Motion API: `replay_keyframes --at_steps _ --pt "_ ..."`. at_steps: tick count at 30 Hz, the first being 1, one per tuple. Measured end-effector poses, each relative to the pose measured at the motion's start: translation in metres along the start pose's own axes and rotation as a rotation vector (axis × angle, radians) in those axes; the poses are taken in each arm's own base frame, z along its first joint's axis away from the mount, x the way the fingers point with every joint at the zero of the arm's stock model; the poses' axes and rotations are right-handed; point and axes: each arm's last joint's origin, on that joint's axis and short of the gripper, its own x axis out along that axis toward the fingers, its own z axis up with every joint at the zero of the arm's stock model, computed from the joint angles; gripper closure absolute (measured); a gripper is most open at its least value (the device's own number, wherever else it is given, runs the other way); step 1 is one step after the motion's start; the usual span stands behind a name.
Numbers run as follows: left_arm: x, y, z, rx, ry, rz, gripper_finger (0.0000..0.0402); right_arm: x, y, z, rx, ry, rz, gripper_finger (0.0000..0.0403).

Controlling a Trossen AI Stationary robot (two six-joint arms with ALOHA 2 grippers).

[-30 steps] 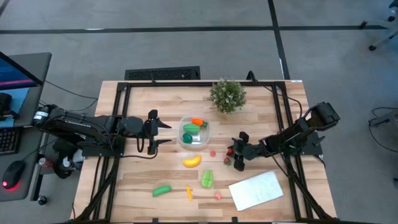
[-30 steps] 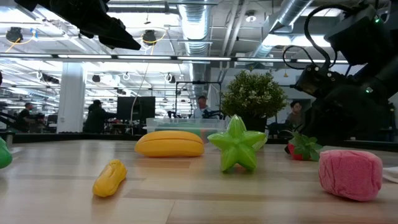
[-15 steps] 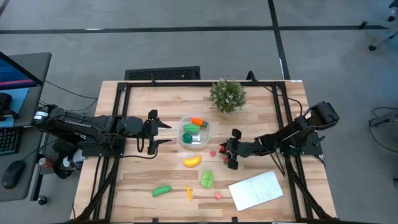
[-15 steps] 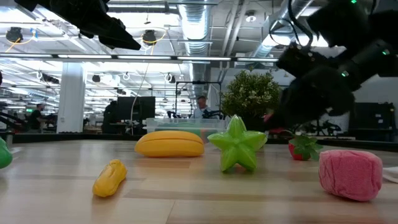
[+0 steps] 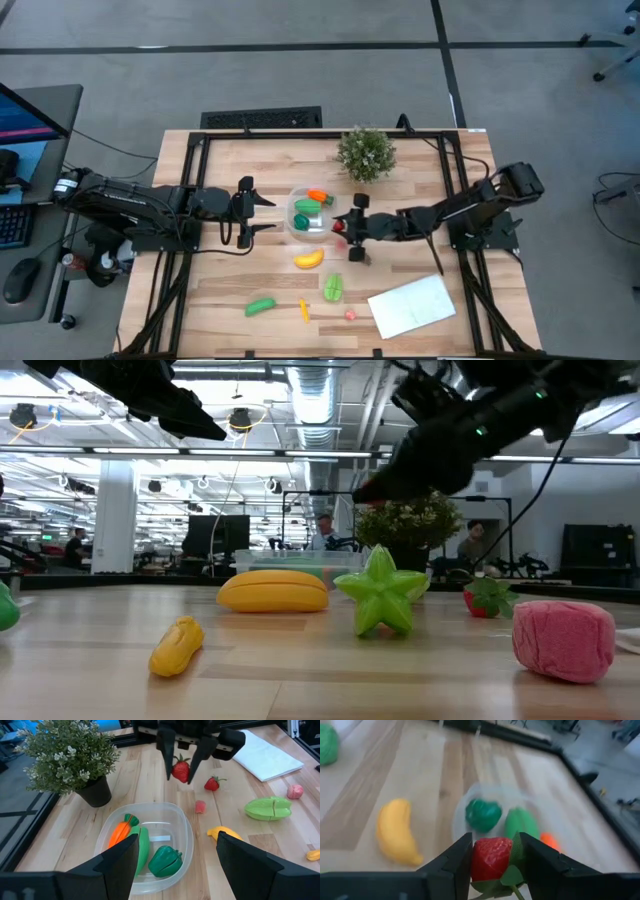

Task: Pick and placing Produce into tupperware
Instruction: Put the right red strawberry into the transparent container

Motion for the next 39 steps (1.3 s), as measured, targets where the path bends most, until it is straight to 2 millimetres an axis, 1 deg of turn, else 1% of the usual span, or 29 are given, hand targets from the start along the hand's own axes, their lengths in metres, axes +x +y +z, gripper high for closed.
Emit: replay_keyframes --at_steps 4,9,16,19,23,27,31,35,39 --pt "0.000 0.000 0.000 0.003 0.000 0.000 0.0145 0.003 -0.008 0.011 -0.033 -0.026 -0.024 0.0255" --pt "0.000 0.000 0.000 0.011 0.000 0.000 0.0145 0.006 -0.014 0.017 -0.046 -0.037 -0.045 0.0243" --pt "0.000 0.000 0.000 0.021 0.000 0.000 0.0145 0.007 -0.019 0.017 -0.064 -0.034 -0.057 0.0269" --pt "0.000 0.000 0.000 0.022 0.000 0.000 0.0145 0.009 -0.025 0.015 -0.050 -0.024 -0.071 0.0282" --pt "0.000 0.000 0.000 0.021 0.000 0.000 0.0145 0.010 -0.026 0.008 -0.032 0.031 -0.024 0.0286" --pt "0.000 0.000 -0.001 0.021 0.006 -0.001 0.0145 -0.001 -0.020 0.000 -0.011 0.174 0.024 0.0285" --pt "0.000 0.000 -0.001 0.021 0.009 -0.001 0.0145 -0.020 -0.015 -0.013 0.072 0.370 0.050 0.0285" --pt "0.000 0.000 -0.001 0.014 0.008 -0.002 0.0145 -0.046 -0.007 -0.019 0.151 0.514 0.053 0.0285" --pt "0.000 0.000 -0.001 0.006 0.006 -0.011 0.0145 -0.075 0.003 -0.017 0.190 0.563 0.015 0.0285"
